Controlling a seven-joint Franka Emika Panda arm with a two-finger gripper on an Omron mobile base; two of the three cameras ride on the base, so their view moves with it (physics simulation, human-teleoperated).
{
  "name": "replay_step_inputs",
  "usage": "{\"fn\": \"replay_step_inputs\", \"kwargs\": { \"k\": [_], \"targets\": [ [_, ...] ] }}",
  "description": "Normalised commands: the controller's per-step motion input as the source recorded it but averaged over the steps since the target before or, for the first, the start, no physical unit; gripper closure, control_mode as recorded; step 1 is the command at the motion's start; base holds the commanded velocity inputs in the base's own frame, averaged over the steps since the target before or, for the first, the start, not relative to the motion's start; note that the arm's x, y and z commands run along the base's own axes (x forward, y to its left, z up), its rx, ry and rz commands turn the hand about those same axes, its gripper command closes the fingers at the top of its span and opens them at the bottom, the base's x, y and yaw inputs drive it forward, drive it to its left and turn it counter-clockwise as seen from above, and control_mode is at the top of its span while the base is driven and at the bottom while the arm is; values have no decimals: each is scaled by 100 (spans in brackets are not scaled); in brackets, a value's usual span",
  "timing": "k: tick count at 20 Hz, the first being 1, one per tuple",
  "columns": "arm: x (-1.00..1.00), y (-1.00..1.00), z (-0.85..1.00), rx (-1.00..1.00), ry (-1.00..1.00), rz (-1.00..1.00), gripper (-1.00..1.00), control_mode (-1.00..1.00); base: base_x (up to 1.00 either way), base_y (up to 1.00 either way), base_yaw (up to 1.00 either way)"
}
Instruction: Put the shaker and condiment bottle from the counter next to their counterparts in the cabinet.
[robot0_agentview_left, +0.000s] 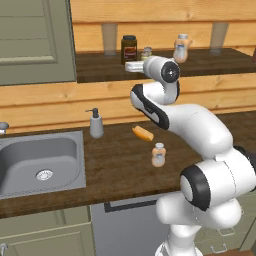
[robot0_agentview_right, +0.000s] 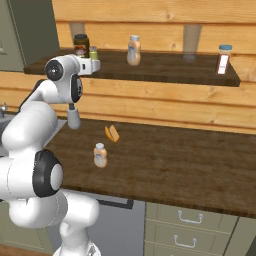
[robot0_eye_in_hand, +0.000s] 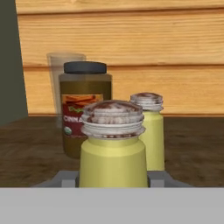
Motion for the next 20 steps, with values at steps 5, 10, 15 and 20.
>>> {"fn": "replay_step_inputs", "kwargs": {
  "k": [5, 10, 15, 20],
  "targets": [
    [-3, 0, -1, 0, 0, 0, -100, -100, 0, 0, 0],
    [-34, 0, 1, 0, 0, 0, -100, -100, 0, 0, 0],
    [-65, 0, 23, 2, 0, 0, -100, -100, 0, 0, 0],
    [-74, 0, 42, 5, 5, -5, -100, -100, 0, 0, 0]
  ]
}}
